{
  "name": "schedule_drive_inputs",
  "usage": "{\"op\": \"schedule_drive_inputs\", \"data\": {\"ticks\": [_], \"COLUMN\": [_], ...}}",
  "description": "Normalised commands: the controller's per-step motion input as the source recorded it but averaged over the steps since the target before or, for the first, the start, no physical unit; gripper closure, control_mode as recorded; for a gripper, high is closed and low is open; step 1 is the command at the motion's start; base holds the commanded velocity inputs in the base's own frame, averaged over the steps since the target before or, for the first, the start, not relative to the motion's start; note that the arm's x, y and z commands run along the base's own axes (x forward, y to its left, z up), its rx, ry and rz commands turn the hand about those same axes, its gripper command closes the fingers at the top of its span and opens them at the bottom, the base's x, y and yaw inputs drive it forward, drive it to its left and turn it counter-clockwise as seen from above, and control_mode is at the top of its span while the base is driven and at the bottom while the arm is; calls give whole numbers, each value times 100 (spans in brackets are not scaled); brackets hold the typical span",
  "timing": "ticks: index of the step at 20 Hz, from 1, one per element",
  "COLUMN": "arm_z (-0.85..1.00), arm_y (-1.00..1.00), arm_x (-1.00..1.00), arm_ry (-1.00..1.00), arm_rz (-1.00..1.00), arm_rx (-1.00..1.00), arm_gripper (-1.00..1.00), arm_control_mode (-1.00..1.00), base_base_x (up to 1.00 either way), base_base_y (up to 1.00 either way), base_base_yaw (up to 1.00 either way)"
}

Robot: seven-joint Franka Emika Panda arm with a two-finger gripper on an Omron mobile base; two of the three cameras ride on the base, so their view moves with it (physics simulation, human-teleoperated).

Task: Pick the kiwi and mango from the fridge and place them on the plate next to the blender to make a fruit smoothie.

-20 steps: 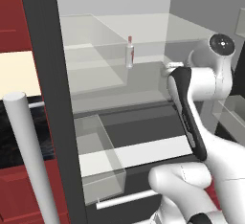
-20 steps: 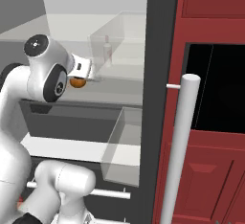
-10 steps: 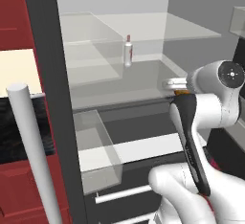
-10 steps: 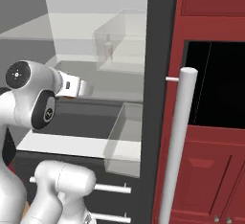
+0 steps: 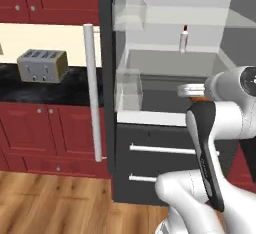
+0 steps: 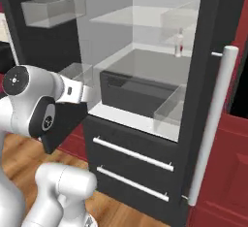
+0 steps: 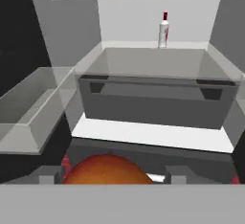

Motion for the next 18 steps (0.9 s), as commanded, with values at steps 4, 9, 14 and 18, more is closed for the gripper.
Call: {"op": "schedule_drive_inputs", "data": {"ticks": [4, 9, 14, 18], "arm_z": [0, 0, 0, 0], "arm_y": [0, 0, 0, 0], "arm_x": [0, 0, 0, 0], "arm_ry": [0, 0, 0, 0], "arm_rz": [0, 0, 0, 0], "arm_rx": [0, 0, 0, 0], "arm_gripper": [100, 100, 100, 100], "arm_control_mode": [100, 100, 100, 100], "base_base_x": [-32, -19, -20, 8], "base_base_y": [18, 37, 50, 78], "base_base_yaw": [100, 100, 99, 82]}}
